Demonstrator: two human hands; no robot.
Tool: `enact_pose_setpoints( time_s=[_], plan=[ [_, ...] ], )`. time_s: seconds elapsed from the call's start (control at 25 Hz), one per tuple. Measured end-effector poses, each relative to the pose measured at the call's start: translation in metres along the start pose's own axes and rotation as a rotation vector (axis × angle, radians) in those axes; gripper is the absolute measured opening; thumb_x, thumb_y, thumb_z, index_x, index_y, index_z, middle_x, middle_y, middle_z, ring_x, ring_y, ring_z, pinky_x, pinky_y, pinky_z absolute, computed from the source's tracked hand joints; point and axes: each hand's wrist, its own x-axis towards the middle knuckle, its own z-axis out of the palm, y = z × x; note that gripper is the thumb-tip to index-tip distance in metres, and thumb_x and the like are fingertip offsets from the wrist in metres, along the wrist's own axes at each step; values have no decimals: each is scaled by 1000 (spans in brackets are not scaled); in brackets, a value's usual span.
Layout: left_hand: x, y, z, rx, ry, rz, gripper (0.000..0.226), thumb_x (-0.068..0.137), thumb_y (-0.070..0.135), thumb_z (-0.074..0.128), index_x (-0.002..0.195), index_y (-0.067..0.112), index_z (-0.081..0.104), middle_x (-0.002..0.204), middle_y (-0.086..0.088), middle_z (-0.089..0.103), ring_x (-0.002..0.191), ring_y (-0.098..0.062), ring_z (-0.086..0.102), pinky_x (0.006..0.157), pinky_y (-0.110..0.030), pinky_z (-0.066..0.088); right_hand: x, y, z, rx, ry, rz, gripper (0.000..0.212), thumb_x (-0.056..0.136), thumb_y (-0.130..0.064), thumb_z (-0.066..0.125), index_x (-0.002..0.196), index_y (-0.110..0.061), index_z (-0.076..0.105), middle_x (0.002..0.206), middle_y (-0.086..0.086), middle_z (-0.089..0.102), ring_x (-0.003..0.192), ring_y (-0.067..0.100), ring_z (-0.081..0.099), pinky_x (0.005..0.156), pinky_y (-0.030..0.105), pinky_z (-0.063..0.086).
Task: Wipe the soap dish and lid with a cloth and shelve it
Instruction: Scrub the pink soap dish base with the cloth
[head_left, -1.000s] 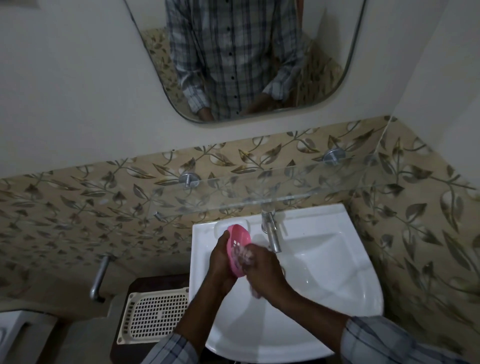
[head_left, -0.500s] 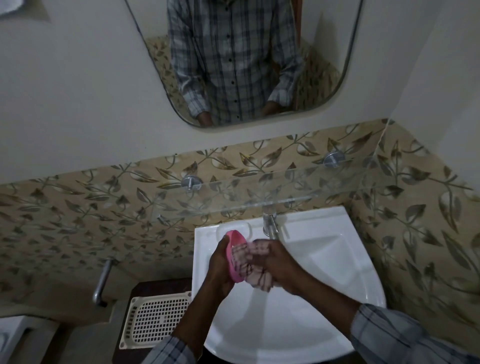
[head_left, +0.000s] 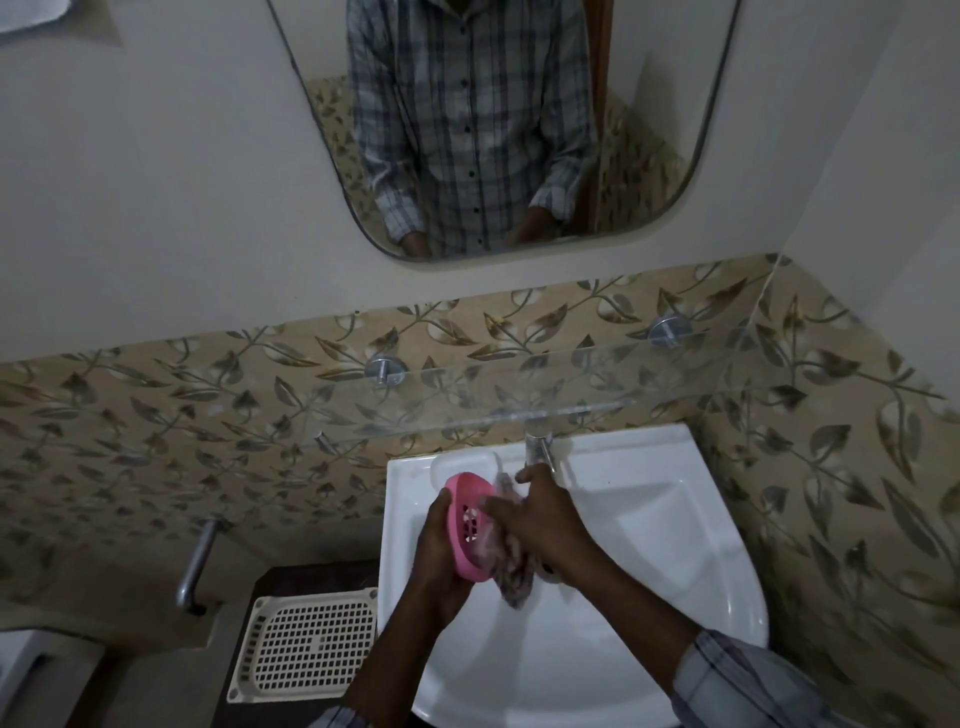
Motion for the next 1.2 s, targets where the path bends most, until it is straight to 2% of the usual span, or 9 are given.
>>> enact_pose_setpoints(
  time_s=[0.08,0.2,0.32,0.4,0.56,0.72,0.96,1.12,1.2],
  plan=[
    [-1,4,0,-141,-22,-69,63,96,52,40,124,2,65,128,-28,63,114,-41,62,93,-54,51,-7,-6,-4,97,-146,-43,55,82,-53,66,126,-23,50,110,3,71,94,17,71,90,42,58],
    [-3,12,-8,-288,-90,-169,65,95,47,42,131,-5,55,128,-31,58,113,-44,57,102,-57,41,-11,1,-18,-330,-275,-526,44,86,-45,68,124,-24,64,127,-3,61,110,11,60,99,40,54],
    [-3,19,-7,-379,-182,-246,61,90,41,50,127,-8,57,120,-30,62,105,-41,62,99,-55,45,-8,12,-35,-792,-350,-974,98,71,-76,62,151,-31,29,157,-6,25,146,15,20,123,39,17],
    [-2,22,-4,-377,-221,-262,62,87,36,54,129,-10,54,117,-31,63,99,-41,66,96,-54,48,-4,24,-35,-963,-353,-1108,114,70,-71,64,157,-22,9,165,2,14,153,21,7,124,45,6],
    [1,27,-2,-196,-263,-350,65,89,39,54,131,-10,55,123,-33,61,105,-43,64,99,-53,48,7,44,-21,-851,-226,-1305,63,86,-13,65,146,-11,43,142,14,53,130,29,51,100,48,51],
    [7,38,-2,-6,-254,-343,51,79,37,64,115,1,71,113,-25,69,98,-39,66,92,-49,48,43,27,-56,-842,-296,-1499,43,90,-9,70,132,-7,62,142,17,55,137,29,48,114,48,38],
    [19,39,11,-41,-62,-206,52,93,41,45,116,-2,64,104,-25,70,98,-37,64,92,-47,47,19,22,-22,-755,-130,-1267,35,72,2,70,106,-3,71,109,17,69,99,33,65,78,39,58],
    [25,20,19,-12,51,-14,58,99,49,36,111,0,63,87,-19,74,86,-31,67,79,-40,53,4,8,23,-175,-2,-308,31,80,-21,57,105,-9,70,103,13,73,99,32,68,82,38,58],
    [20,29,18,61,45,-76,58,98,50,38,110,-1,64,84,-19,72,78,-31,69,76,-40,51,2,19,19,-383,-2,-633,28,74,-6,68,102,-6,72,101,14,75,101,33,70,89,42,58]
  ],
)
